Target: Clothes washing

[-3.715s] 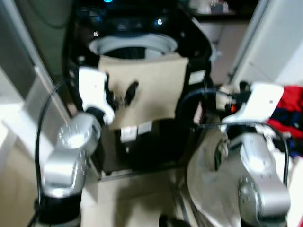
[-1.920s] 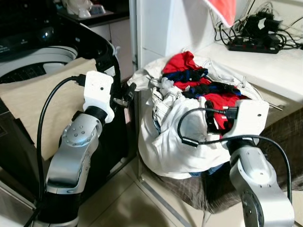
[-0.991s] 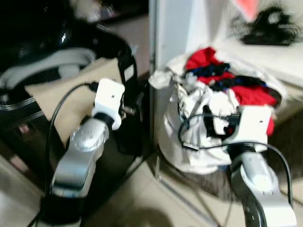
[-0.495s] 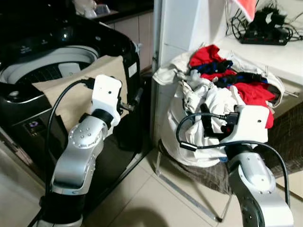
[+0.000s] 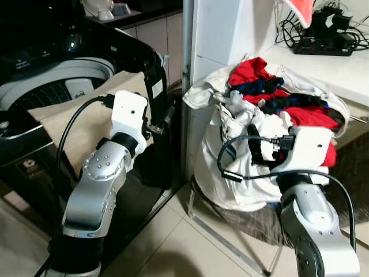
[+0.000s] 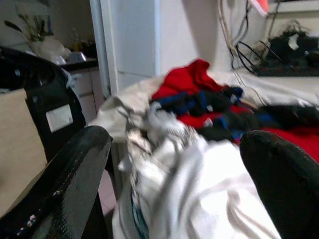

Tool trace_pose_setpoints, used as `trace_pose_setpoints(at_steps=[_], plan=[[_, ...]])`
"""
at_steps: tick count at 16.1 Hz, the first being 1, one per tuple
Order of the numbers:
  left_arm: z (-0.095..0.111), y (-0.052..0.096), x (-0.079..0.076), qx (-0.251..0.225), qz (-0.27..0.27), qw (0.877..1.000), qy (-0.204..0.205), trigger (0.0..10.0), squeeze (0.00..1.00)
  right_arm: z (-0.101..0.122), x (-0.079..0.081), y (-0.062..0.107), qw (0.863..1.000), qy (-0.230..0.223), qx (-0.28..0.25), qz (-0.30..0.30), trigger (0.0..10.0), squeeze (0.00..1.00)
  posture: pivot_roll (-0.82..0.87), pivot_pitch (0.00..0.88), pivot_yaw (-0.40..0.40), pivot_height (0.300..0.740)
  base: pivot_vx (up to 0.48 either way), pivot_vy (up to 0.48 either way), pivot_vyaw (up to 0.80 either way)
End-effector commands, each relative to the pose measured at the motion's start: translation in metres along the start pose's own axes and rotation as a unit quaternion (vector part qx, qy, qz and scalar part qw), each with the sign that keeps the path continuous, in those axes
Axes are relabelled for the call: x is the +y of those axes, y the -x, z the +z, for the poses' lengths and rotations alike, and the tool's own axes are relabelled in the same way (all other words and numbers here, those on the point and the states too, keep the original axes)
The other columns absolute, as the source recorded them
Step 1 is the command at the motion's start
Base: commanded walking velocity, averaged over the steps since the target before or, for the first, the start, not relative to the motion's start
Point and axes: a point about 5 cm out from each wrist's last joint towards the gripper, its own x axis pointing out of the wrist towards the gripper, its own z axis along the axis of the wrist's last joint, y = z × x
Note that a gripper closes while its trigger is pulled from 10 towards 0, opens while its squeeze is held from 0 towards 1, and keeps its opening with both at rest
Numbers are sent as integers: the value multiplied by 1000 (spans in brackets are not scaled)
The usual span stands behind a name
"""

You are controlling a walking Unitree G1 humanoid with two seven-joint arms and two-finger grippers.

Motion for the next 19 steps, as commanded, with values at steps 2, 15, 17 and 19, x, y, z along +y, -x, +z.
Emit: trace_pose_setpoints(at_steps=[2, 15, 17, 19], plan=[[1, 4, 5, 0, 4, 1000, 0, 10000, 0, 1, 4, -1, 1000, -3, -7, 14, 10000, 0, -109, 0, 14, 740, 429, 0, 0], [0, 9, 13, -2, 6, 1000, 5, 10000, 0, 2, 8, 5, 1000, -13, -16, 13, 10000, 0, -114, 0, 35, 740, 425, 0, 75], [-1, 10, 13, 0, 9, 1000, 11, 10000, 0, 6, 9, 6, 999, 4, -18, 25, 10000, 0, -114, 0, 31, 740, 399, 0, 0], [-4, 13, 19, 9, 45, 999, 15, 10000, 0, 10, 14, 3, 998, 17, -14, 53, 10000, 0, -112, 0, 22, 740, 184, 0, 0]])
